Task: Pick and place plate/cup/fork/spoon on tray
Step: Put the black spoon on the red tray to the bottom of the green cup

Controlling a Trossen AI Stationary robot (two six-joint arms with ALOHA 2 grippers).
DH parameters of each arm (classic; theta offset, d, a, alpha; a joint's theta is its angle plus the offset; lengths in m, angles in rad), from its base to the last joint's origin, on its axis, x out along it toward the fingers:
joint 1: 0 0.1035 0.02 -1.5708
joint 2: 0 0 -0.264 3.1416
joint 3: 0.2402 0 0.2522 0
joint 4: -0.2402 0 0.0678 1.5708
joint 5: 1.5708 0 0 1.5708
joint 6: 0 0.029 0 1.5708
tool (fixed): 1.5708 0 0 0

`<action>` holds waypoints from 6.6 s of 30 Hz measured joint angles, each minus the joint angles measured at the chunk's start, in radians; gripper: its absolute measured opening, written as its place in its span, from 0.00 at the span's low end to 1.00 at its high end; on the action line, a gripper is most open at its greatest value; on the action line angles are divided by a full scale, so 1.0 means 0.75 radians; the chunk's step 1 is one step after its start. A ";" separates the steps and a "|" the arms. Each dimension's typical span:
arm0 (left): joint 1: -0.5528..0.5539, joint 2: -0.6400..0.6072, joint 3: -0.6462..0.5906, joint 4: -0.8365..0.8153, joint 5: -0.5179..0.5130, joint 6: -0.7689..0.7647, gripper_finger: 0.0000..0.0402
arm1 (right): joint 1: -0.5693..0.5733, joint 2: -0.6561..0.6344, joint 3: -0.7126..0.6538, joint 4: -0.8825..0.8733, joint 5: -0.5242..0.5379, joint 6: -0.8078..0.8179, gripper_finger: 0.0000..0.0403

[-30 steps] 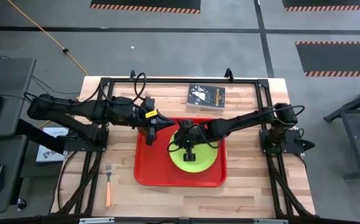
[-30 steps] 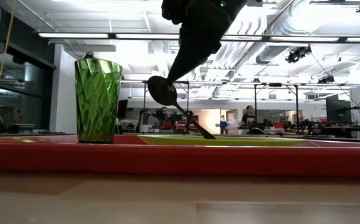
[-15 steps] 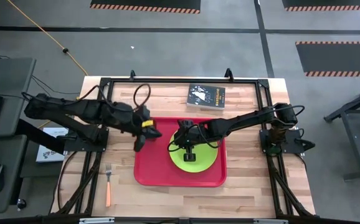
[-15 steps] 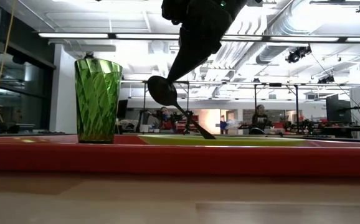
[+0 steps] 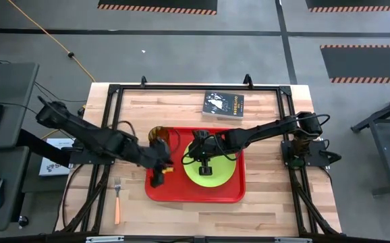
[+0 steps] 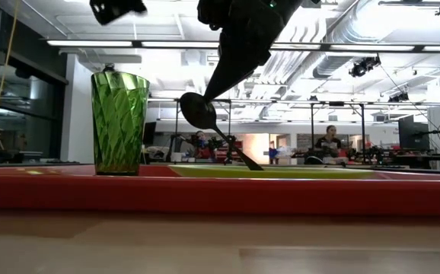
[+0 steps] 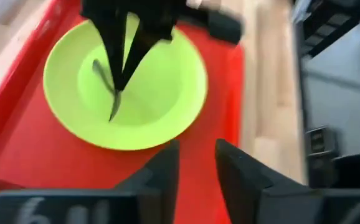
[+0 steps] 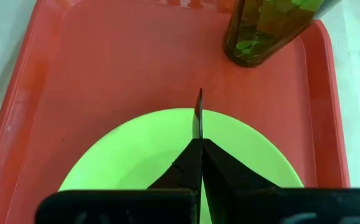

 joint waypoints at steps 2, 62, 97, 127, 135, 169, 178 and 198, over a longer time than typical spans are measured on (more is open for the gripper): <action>-0.003 0.060 0.000 0.004 -0.036 0.042 0.31 | 0.000 0.000 0.000 0.000 -0.002 0.000 0.00; 0.105 0.465 -0.001 0.168 -0.346 0.490 0.18 | -0.004 -0.002 0.000 0.040 -0.034 0.005 0.00; 0.107 -0.036 0.007 0.146 -0.164 0.496 0.00 | -0.139 -0.535 0.001 -0.712 0.177 0.313 0.46; -0.230 -0.029 0.339 -0.441 -0.131 2.011 0.00 | -0.261 -0.369 0.001 0.007 -1.080 0.636 0.49; -0.245 0.106 0.338 -0.416 -0.242 2.234 0.00 | -0.260 -0.161 0.001 0.137 -1.448 0.614 0.49; -0.237 0.185 0.338 -0.343 -0.386 2.266 0.00 | -0.271 -0.042 0.001 0.241 -1.375 0.616 0.49; -0.202 0.184 0.338 -0.343 -0.389 2.266 0.00 | -0.228 -0.042 0.000 0.216 -1.441 0.590 0.48; -0.171 0.183 0.340 -0.316 -0.345 2.133 0.09 | -0.240 -0.042 0.000 0.163 -1.479 0.540 0.01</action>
